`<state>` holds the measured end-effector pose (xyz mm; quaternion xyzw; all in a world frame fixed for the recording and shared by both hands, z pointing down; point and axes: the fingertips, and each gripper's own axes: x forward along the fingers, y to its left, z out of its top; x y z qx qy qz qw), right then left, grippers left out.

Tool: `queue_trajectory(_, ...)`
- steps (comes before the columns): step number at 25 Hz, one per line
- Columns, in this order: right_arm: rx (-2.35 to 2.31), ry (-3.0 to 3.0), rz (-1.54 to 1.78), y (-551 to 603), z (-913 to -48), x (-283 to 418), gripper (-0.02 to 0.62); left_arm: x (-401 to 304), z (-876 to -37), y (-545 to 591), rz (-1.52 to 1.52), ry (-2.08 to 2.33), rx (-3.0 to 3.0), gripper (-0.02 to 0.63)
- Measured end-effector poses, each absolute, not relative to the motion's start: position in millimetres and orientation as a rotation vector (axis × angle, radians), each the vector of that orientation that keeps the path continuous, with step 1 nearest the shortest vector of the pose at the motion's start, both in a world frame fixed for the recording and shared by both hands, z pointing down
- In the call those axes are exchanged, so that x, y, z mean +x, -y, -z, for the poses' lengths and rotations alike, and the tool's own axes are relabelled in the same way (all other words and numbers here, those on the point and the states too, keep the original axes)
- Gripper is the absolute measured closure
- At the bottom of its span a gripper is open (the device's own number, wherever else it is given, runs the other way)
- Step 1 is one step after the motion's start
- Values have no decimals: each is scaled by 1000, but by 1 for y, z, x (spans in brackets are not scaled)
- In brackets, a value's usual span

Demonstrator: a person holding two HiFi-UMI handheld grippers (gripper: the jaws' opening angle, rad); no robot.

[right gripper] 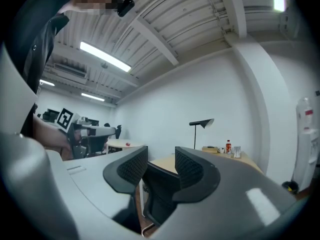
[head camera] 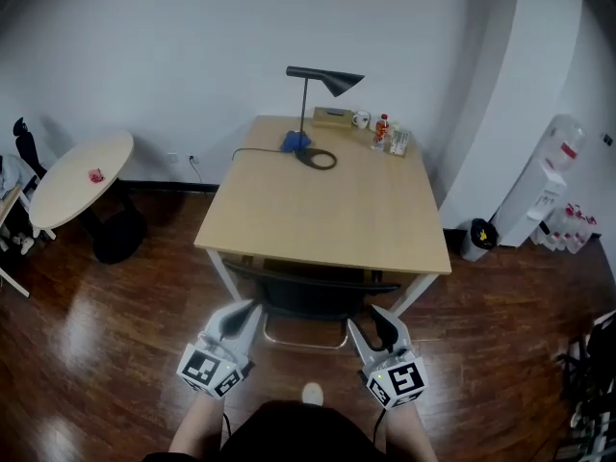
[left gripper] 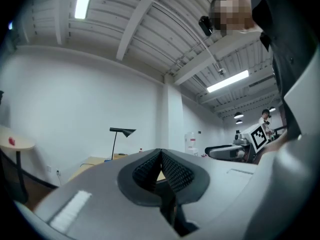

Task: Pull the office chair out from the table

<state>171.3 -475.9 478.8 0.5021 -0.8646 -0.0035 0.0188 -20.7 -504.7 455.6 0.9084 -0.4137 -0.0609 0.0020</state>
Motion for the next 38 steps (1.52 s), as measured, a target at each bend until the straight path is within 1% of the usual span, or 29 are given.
queue_trajectory(4, 1411, 2648, 67, 512, -485, 174, 362, 14, -455, 539, 82, 1181, 2970, 603)
queue_trajectory(8, 1252, 2627, 115, 536, -497, 171, 364, 35, -466, 563, -58, 1136, 3027, 590)
queue_trajectory(11, 1126, 2625, 142, 547, -503, 165, 365, 46, -469, 573, -93, 1097, 3055, 570)
queue_trajectory(14, 999, 2571, 204, 554, -512, 155, 348, 55, -475, 574, -195, 995, 3126, 526)
queue_trajectory(16, 922, 2515, 241, 556, -520, 149, 348, 62, -482, 571, -349, 868, 3195, 489)
queue_trajectory(19, 785, 2405, 330, 562, -534, 142, 350, 70, -491, 572, -621, 642, 3274, 477)
queue_trajectory(21, 698, 2316, 362, 567, -545, 140, 347, 73, -502, 575, -794, 499, 3292, 452)
queue_trajectory(25, 549, 2114, 351, 574, -579, 147, 318, 67, -531, 590, -1170, 477, 3294, 437)
queue_trajectory(30, 495, 1965, 358, 578, -609, 158, 333, 57, -573, 594, -1512, 393, 3207, 408)
queue_trajectory(33, 473, 1907, 369, 580, -621, 160, 340, 49, -596, 604, -1689, 414, 3154, 402)
queue_trajectory(35, 483, 1889, 370, 583, -626, 162, 369, 45, -608, 613, -1764, 466, 3120, 399)
queue_trajectory(37, 499, 1886, 367, 589, -632, 160, 428, 44, -613, 617, -1791, 482, 3115, 397)
queue_trajectory(38, 500, 1884, 365, 590, -636, 159, 431, 45, -614, 617, -1791, 474, 3119, 397)
